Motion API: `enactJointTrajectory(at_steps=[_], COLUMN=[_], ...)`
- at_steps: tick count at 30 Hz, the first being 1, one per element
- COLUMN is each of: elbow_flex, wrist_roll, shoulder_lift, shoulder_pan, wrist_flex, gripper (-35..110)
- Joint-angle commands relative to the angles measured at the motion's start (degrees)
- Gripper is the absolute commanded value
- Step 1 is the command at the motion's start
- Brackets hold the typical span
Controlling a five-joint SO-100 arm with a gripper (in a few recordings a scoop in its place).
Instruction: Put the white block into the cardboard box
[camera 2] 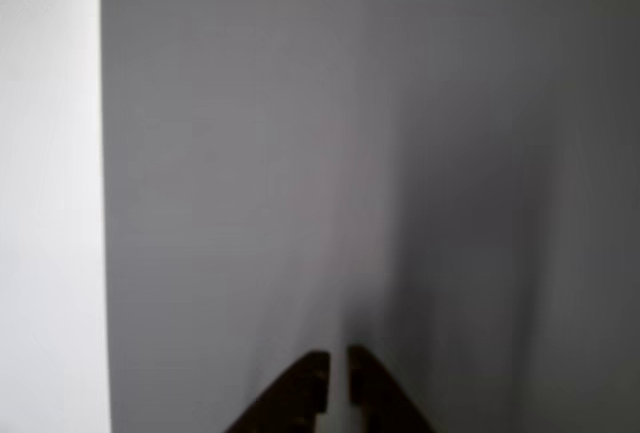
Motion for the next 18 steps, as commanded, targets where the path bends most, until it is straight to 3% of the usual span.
enactJointTrajectory(at_steps=[1, 18], elbow_flex=[4.0, 18.4], wrist_roll=[-0.6, -1.3], shoulder_lift=[4.7, 26.5], shoulder_pan=[-0.4, 0.1], wrist_flex=[-2.8, -8.0], gripper=[-2, -2])
